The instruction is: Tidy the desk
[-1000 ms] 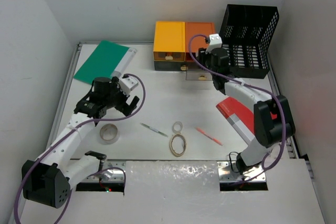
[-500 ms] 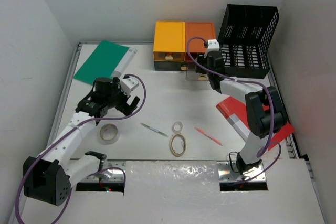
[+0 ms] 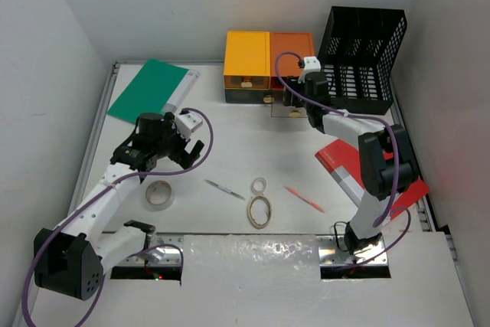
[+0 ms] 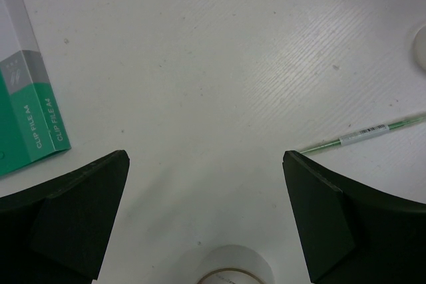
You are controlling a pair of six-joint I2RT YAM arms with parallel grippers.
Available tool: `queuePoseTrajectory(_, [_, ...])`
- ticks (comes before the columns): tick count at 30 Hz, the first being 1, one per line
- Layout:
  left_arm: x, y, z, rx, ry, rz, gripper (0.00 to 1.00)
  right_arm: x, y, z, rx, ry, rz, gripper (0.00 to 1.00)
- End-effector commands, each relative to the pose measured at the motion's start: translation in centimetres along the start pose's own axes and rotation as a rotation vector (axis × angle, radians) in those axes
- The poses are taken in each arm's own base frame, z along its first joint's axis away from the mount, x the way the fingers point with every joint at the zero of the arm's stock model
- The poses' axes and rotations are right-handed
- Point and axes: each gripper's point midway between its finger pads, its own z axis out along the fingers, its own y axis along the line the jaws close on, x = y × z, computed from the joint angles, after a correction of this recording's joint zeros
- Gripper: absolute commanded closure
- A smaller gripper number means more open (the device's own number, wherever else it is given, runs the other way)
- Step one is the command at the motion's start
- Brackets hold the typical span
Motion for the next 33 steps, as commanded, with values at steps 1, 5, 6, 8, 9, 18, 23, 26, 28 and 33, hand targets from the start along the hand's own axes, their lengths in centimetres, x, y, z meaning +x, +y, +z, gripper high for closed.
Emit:
queuePoseTrajectory(1, [-0.8, 0.5, 0.1, -0.014, -0.035, 0.012, 0.0, -2.2, 0.7, 0.0, -0.039, -0.028, 0.0, 0.39])
queuePoseTrajectory(5, [-0.8, 0.5, 0.1, -0.014, -0.032, 0.013, 0.0, -2.9, 1.0, -0.8, -0.053, -0.031, -0.005, 0.28])
queuePoseTrajectory(6, [-0.8, 0.5, 0.1, -0.012, -0.031, 0.012, 0.0, -3.3, 1.1, -1.1, -0.06, -0.035, -0.012, 0.27])
queuePoseTrajectory(8, [-0.8, 0.5, 0.0, -0.012, -0.03, 0.015, 0.0, -3.9, 1.3, -1.5, -0.073, -0.031, -0.025, 0.24])
queuePoseTrajectory(9, [-0.8, 0.5, 0.0, -0.01, -0.027, 0.017, 0.0, -4.8, 1.6, -2.1, -0.094, -0.044, -0.04, 0.23])
queuePoseTrajectory(18, [-1.2, 0.9, -0.3, -0.032, -0.031, 0.01, 0.01, -9.1, 2.1, -8.7, -0.143, -0.081, -0.132, 0.19])
queuePoseTrajectory(23, [-1.0, 0.8, -0.3, -0.037, -0.037, 0.016, 0.0, -6.1, 0.0, -12.2, -0.057, -0.082, -0.108, 0.76])
queuePoseTrajectory(26, [-0.7, 0.9, -0.2, -0.041, -0.031, 0.017, 0.0, -2.4, -0.4, -12.8, -0.054, -0.02, -0.078, 1.0])
queuePoseTrajectory(28, [-0.6, 0.9, -0.2, -0.039, -0.027, 0.016, 0.01, -0.2, -0.4, -12.9, -0.057, 0.025, -0.059, 1.0])
queuePoseTrajectory(33, [-0.1, 0.8, 0.2, -0.036, -0.017, 0.012, 0.0, 2.4, -1.4, -12.2, -0.01, 0.078, -0.045, 1.0])
